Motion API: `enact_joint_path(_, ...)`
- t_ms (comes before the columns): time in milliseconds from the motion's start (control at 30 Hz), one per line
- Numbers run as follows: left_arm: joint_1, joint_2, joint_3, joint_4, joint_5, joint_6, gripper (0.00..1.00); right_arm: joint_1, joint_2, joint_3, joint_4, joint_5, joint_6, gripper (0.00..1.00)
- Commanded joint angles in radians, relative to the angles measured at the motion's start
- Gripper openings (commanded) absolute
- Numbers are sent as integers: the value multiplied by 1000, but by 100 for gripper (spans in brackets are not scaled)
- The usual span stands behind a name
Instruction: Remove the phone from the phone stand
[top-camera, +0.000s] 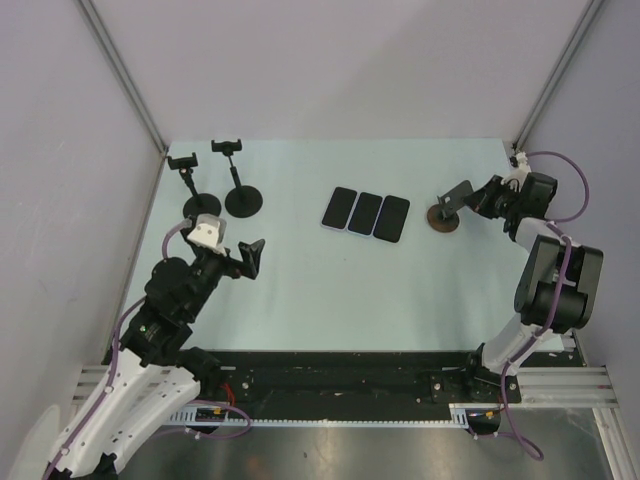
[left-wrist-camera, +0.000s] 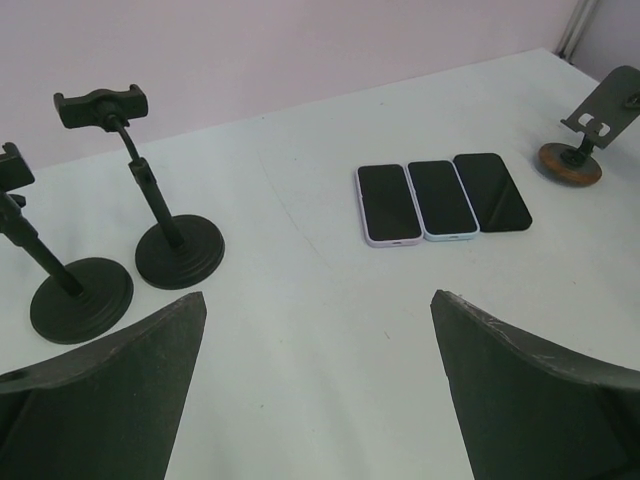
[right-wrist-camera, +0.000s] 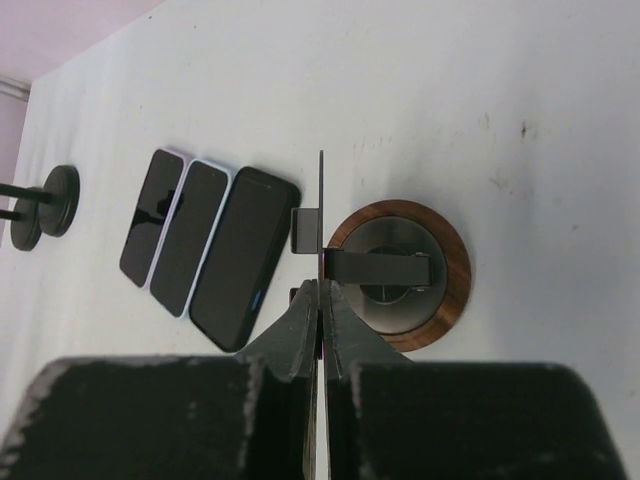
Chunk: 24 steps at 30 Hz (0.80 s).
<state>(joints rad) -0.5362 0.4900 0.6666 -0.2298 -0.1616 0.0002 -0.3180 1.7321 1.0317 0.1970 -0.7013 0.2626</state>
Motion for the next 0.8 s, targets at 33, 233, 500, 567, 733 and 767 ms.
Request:
enact_joint_path(33, 8, 53, 11, 20, 92, 6, 100, 45, -166, -36, 55, -17, 27, 0)
enact_joint_path(233, 4, 142, 59, 20, 213, -61, 100, 161, -316, -61, -20, 2, 41, 0)
enact_joint_path(500, -183, 280, 132, 21, 163, -132, 100, 426, -457, -87, -77, 48, 59, 0)
enact_joint_path(567, -224, 333, 162, 18, 91, -132, 100, 463, -473, -91, -88, 55, 75, 0)
enact_joint_path(733, -346, 455, 249, 20, -39, -98, 100, 586, -496, -99, -113, 71, 76, 0)
enact_joint_path(767, -360, 473, 261, 20, -58, -85, 100, 599, -496, -102, -113, 69, 76, 0)
